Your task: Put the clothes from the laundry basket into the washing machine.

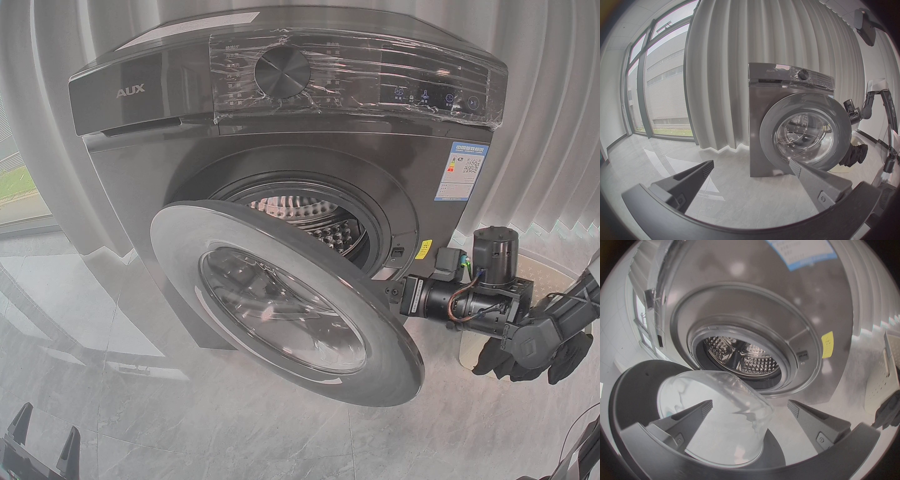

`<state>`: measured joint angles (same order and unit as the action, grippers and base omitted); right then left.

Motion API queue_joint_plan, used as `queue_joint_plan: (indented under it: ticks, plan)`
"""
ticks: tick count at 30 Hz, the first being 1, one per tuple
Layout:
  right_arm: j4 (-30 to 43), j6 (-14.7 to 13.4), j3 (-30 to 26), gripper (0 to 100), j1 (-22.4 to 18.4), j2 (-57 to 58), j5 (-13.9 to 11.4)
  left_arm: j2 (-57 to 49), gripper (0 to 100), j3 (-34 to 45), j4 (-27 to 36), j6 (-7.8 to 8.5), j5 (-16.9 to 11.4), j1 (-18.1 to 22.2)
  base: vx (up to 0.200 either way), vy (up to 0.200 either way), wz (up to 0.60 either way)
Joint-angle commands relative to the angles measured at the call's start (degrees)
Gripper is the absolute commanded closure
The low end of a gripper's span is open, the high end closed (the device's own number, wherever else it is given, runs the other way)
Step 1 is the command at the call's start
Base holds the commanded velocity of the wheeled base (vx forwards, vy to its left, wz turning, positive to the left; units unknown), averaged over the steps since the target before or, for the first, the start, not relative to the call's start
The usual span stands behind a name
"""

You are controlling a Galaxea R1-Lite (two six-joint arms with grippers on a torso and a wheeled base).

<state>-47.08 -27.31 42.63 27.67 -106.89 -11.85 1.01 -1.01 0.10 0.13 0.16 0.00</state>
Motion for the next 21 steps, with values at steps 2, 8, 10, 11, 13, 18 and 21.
queue_joint_plan:
  ticks: [2, 8, 10, 11, 13, 18, 21]
  plan:
    - [0.0, -1.4, 0.3, 0, 2.2, -4.3, -0.3, -1.0, 0, 1.0, 0.0, 0.04, 0.0, 0.0, 0.0, 0.0, 0.0]
    - [-0.5, -1.4, -1.8, 0, 5.1, -3.7, -0.3, -1.0, 0, 1.0, 0.0, 0.04, 0.0, 0.0, 0.0, 0.0, 0.0]
    - [-0.6, -1.4, -3.2, 0, 6.5, -2.8, -0.4, -1.0, 0, 1.0, 0.0, 0.04, 0.0, 0.0, 0.0, 0.0, 0.0]
    - [-0.6, -1.4, -4.3, 0, 7.6, -1.6, -0.4, -1.0, 0, 1.0, 0.0, 0.04, 0.0, 0.0, 0.0, 0.0, 0.0]
    - [-0.6, -1.5, -4.6, 0, 7.9, -1.0, -0.3, -1.0, 0, 1.0, 0.0, 0.04, 0.0, 0.0, 0.0, 0.0, 0.0]
    - [-0.6, -1.6, -3.2, 0, 6.7, -1.3, 0.1, -1.0, 0, 1.0, 0.0, 0.04, 0.0, 0.0, 0.0, 0.0, 0.0]
    - [-0.6, -1.6, -3.2, 0, 6.3, -1.7, 0.1, -1.0, 0, 1.0, 0.0, 0.04, 0.0, 0.0, 0.0, 0.0, 0.0]
